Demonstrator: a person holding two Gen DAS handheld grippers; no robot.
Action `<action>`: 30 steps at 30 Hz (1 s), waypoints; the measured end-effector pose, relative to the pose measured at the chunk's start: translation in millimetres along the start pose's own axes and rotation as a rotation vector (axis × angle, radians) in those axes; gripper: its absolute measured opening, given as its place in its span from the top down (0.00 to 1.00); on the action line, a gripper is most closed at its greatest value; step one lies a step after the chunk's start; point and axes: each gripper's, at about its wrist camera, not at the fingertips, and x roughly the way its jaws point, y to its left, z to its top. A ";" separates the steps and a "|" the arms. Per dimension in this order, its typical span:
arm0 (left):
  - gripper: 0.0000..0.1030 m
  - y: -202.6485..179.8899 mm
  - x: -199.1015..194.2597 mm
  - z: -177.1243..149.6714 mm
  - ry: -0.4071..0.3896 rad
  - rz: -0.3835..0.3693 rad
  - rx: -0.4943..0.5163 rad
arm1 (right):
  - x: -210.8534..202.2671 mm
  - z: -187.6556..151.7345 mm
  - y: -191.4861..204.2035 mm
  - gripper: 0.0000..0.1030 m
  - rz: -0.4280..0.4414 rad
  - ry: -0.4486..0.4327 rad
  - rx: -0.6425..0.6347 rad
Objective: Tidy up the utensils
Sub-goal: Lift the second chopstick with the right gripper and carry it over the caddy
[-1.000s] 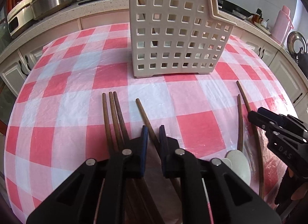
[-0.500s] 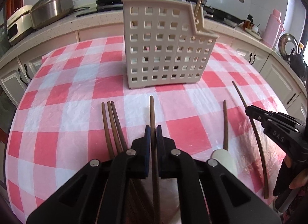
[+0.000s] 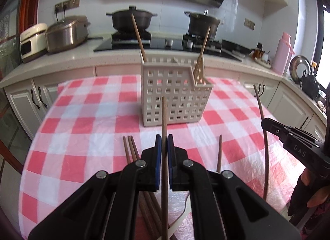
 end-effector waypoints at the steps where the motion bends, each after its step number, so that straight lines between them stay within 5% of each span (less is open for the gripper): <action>1: 0.94 0.1 -7.1 0.8 -0.016 0.000 -0.002 | -4.3 0.6 2.0 0.93 0.001 -0.009 -0.005; 30: 0.94 -1.0 -110.1 5.6 -0.244 -0.006 -0.027 | -81.5 1.4 28.6 0.94 -0.001 -0.178 -0.075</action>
